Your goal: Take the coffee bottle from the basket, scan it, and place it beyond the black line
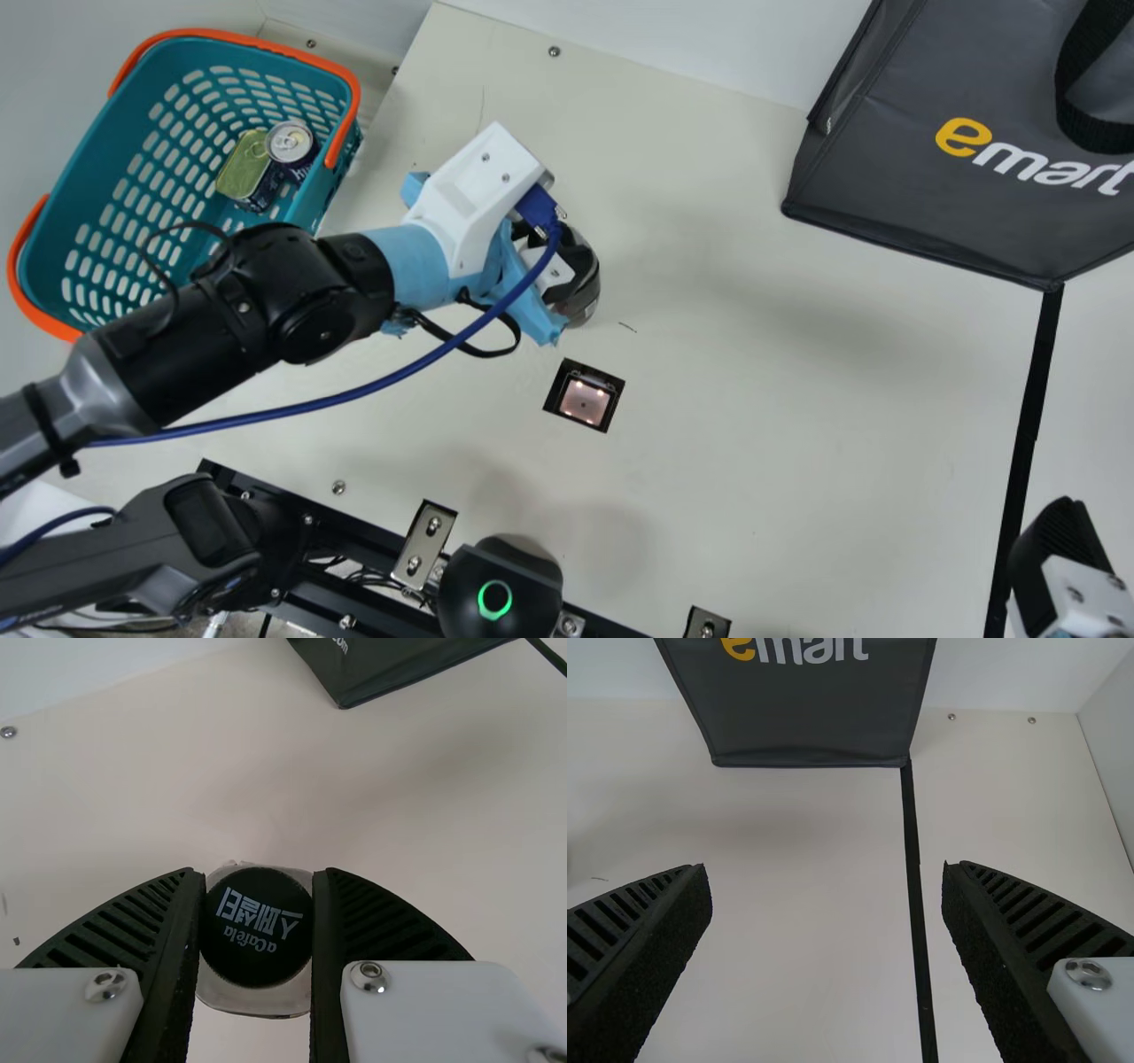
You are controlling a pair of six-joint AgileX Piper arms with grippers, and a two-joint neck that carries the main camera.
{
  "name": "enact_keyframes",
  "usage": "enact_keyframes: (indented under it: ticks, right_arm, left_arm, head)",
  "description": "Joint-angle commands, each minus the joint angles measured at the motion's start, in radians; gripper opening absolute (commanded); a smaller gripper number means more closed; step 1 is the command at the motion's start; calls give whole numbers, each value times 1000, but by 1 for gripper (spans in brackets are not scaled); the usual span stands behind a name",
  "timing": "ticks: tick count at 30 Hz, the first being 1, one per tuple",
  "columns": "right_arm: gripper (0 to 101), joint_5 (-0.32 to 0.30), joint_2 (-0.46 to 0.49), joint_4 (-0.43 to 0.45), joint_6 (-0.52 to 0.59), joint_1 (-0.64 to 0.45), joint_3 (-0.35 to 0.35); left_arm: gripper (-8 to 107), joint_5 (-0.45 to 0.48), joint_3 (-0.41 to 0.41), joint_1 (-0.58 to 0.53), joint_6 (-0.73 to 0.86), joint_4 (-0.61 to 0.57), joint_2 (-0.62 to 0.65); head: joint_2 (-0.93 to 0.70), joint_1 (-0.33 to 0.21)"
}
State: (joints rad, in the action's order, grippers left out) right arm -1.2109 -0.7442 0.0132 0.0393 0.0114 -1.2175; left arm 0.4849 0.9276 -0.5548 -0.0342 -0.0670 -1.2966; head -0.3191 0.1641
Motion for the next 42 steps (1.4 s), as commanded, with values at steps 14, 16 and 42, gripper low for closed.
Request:
enact_keyframes:
  ticks: [14,16,42]
  right_arm:
    - [91,0,0,-1,0,0,0]
    - [91,0,0,-1,0,0,0]
    - [91,0,0,-1,0,0,0]
  left_arm:
    - [10,-1,-9,-21,-8,11,-15]
    - [10,-1,-11,-23,-5,10,-15]
    - [84,-12,-26,-27,8,15,-11]
  head:
    - [-2,-26]
    - [-2,-26]
    - [-2,-26]
